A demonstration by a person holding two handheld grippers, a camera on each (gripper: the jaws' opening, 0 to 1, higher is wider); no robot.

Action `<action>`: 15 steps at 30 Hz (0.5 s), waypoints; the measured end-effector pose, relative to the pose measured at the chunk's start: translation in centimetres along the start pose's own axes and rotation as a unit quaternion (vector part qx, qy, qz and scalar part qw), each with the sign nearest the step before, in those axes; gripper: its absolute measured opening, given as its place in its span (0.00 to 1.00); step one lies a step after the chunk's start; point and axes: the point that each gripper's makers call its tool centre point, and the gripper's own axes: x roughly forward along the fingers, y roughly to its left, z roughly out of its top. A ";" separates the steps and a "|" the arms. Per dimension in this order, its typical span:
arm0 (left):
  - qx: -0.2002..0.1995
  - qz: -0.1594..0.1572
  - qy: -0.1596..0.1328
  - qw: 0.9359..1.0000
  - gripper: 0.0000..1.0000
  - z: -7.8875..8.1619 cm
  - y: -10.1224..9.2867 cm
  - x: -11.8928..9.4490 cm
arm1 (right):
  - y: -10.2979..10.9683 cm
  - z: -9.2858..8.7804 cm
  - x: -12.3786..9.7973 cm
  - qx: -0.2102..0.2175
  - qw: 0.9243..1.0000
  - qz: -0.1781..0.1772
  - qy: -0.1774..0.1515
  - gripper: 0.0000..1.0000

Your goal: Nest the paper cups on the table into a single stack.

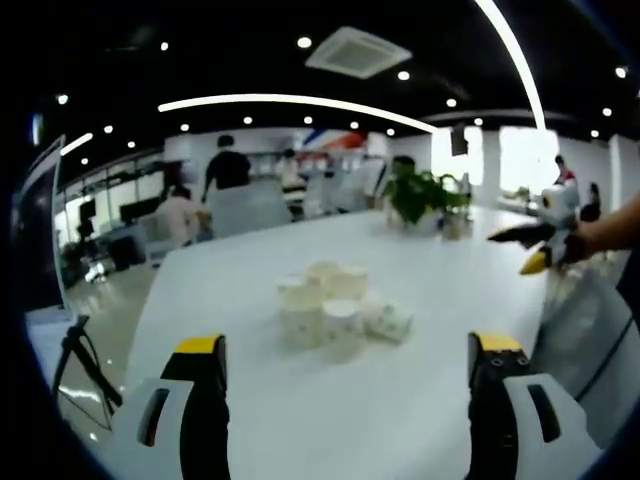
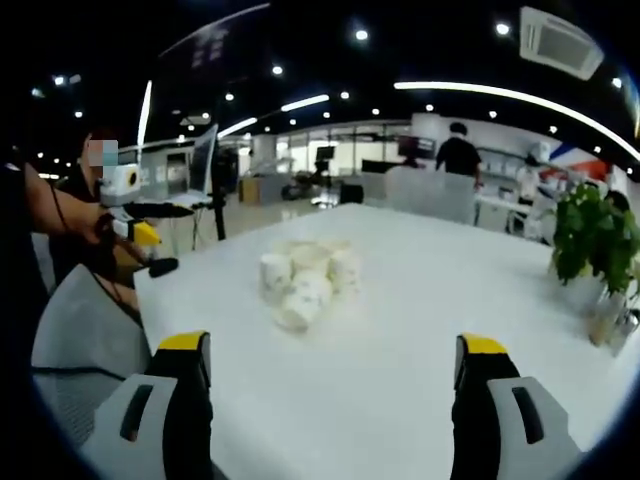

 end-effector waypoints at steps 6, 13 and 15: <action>0.012 -0.010 0.023 1.000 0.99 -2.0 -0.3 -0.1 | -0.6 -0.1 0.0 -0.006 1.000 -0.002 0.001 1.00; -0.003 -0.011 0.025 1.000 0.99 -2.0 0.1 0.2 | -0.4 -0.8 0.2 -0.009 1.000 0.007 0.015 1.00; 0.000 -0.013 0.029 1.000 0.99 -1.9 0.1 0.5 | -0.4 -0.8 0.4 -0.010 1.000 0.007 0.018 1.00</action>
